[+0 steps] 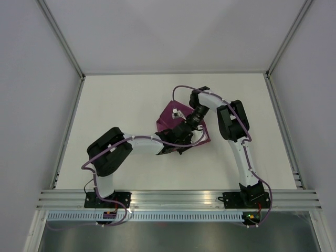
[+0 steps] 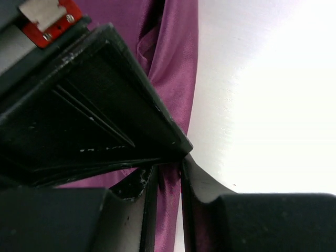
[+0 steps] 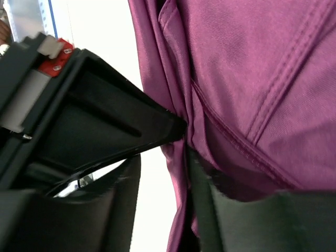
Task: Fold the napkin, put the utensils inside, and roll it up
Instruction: Roll the napkin at the center of the board.
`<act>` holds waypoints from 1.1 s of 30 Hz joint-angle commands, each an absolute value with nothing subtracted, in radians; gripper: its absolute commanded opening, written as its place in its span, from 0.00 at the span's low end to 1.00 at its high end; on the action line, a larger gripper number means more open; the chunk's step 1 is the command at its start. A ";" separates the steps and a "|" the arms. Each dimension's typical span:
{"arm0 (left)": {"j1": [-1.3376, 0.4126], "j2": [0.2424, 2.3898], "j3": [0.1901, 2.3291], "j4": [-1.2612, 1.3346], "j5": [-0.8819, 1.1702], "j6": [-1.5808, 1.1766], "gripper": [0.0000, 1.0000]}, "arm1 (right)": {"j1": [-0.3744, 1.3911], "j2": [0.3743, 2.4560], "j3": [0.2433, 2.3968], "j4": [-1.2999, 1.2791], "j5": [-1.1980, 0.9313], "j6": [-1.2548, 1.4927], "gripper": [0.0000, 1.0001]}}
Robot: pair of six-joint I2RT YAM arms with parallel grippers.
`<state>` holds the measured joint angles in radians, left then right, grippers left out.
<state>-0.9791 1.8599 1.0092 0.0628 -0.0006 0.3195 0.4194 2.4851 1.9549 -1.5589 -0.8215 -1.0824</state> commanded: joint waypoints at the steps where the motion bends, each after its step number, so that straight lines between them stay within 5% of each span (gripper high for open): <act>1: -0.940 1.947 1.017 -0.090 0.218 0.258 0.02 | 0.425 2.478 1.941 -1.414 -0.768 -1.102 0.53; 8: -0.896 1.976 1.071 -0.169 0.331 0.238 0.02 | 0.384 2.333 1.902 -1.260 -0.793 -0.962 0.64; 33: -0.741 2.141 1.313 -0.437 0.699 0.163 0.02 | 0.172 1.925 1.500 -0.618 -0.847 -0.566 0.67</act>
<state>-0.7441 2.0644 1.3197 -0.2508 0.6704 0.1921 0.2024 2.0087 1.5452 -0.7258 -0.8124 -0.6033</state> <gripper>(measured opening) 0.228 0.667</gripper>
